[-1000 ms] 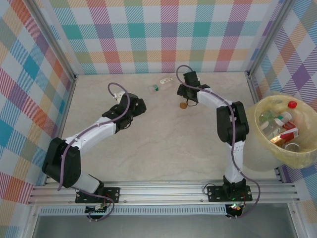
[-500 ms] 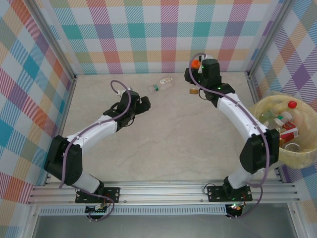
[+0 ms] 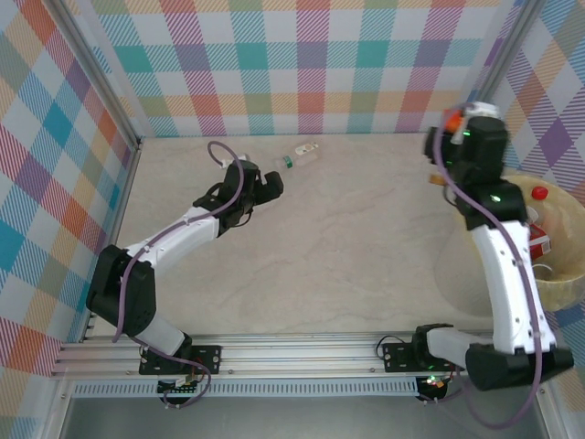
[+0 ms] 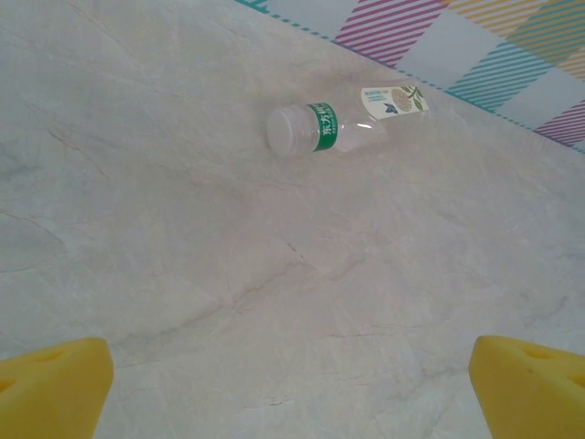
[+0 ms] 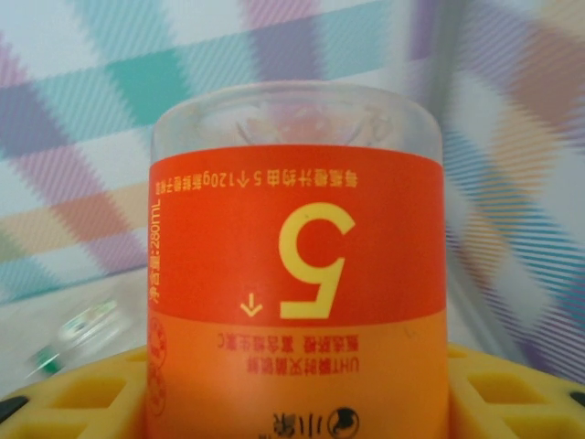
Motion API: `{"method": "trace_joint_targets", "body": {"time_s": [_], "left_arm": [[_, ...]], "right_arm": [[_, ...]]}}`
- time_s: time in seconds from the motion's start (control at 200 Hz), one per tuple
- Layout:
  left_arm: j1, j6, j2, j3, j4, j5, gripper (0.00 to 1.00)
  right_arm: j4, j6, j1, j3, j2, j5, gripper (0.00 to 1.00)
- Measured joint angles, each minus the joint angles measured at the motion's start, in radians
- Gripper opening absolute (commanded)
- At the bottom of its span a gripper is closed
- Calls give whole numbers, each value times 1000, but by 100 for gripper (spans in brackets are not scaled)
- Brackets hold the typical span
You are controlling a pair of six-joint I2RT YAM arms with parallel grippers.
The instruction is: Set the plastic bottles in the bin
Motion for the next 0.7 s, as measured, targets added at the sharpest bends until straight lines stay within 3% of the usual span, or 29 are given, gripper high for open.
{"method": "trace_joint_targets", "body": {"time_s": [0.15,0.38,0.555,0.7], "left_arm": [[0,-5,16,12,0,16,100],[1,-14,39,53,-9,38,100],[2,-19,40,85,-27,45,100],[2,-31,40,91,-35,54,100]], "right_arm": [[-174,-14,-170,89,-52,-1,35],[-474,-87,-359,313,43,114,36],[-579,-158,-519,305,61,182,37],[-606,-183,-566,280,61,192,40]]}}
